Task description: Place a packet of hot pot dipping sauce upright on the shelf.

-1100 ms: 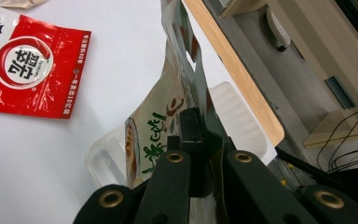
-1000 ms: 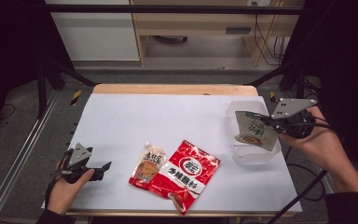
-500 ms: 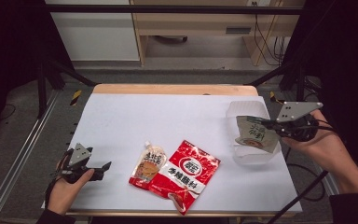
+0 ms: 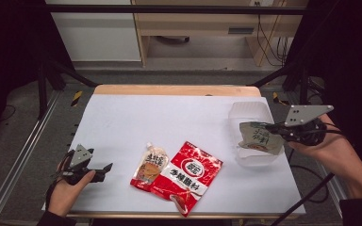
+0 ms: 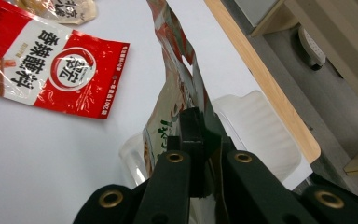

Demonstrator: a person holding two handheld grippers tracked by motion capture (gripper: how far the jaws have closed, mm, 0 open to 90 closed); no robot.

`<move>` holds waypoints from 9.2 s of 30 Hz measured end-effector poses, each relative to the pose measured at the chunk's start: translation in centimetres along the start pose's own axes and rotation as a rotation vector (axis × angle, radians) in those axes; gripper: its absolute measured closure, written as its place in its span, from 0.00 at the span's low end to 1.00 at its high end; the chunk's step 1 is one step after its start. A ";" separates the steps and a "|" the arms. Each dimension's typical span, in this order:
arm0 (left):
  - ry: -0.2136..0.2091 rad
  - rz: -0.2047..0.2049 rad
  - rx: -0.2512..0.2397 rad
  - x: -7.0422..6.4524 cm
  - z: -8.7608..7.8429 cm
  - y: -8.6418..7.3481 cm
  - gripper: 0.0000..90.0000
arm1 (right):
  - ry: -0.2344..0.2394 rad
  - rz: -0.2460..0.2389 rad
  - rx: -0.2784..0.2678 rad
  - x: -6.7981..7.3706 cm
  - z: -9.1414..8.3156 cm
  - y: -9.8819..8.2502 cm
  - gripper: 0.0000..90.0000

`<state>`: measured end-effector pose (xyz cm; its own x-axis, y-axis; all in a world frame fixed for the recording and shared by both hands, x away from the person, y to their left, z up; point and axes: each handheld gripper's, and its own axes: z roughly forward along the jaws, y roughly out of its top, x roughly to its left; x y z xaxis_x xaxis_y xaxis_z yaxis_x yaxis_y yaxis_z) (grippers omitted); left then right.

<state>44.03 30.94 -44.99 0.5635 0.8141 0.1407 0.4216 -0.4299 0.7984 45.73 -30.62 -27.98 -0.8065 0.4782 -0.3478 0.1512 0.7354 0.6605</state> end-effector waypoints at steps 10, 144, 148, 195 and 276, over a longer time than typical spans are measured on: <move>0.001 0.005 0.007 -0.1 0.1 0.0 0.10 | 0.040 0.016 -0.018 0.2 -1.0 -0.9 1.00; -0.059 0.098 0.046 -2.2 0.8 0.8 0.11 | 0.119 0.334 0.054 16.0 28.0 10.9 0.62; -0.061 0.103 0.049 -2.2 0.8 0.8 0.11 | 0.141 0.375 0.065 16.1 28.7 10.8 0.62; -0.072 0.106 0.054 -2.1 0.7 0.9 0.11 | 0.179 0.279 -0.002 17.5 28.5 12.3 0.99; -0.391 0.169 -0.037 -1.4 0.8 13.4 0.48 | 0.198 0.102 -0.291 15.5 19.5 17.8 1.00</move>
<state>49.45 23.71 -34.99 0.8522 0.5213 0.0442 0.2789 -0.5243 0.8046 47.06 -0.72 -34.61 -0.8948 0.4192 -0.1538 0.0907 0.5080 0.8566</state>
